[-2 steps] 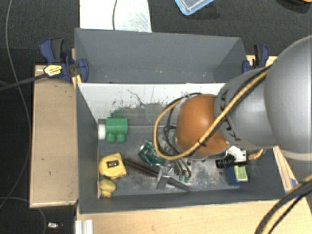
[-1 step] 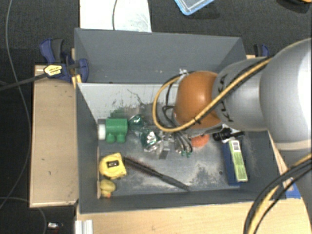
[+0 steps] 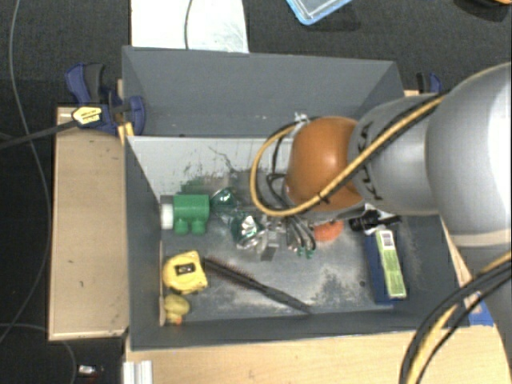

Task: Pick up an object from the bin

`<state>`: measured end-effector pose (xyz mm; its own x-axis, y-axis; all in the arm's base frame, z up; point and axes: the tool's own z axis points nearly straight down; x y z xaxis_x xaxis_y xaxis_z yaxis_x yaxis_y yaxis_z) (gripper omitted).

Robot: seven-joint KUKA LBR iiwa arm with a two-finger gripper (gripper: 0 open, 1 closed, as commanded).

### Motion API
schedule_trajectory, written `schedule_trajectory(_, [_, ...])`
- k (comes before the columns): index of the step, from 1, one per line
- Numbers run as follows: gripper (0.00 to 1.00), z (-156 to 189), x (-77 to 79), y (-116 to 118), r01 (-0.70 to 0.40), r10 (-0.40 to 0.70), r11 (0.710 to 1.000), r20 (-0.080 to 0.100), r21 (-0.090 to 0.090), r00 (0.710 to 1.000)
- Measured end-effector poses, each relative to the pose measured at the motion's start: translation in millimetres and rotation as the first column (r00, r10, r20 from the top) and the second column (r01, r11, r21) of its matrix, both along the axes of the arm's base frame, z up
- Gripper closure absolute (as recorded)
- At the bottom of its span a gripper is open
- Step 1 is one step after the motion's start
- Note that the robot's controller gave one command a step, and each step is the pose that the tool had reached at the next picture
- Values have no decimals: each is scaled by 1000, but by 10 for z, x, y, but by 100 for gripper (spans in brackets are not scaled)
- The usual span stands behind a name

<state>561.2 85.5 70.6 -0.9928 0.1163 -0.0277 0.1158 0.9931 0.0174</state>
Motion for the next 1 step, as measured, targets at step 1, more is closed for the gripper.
schedule_trajectory(1, [100, 585, 24, -75, 8, -8, 1000, -5, 0, 1000])
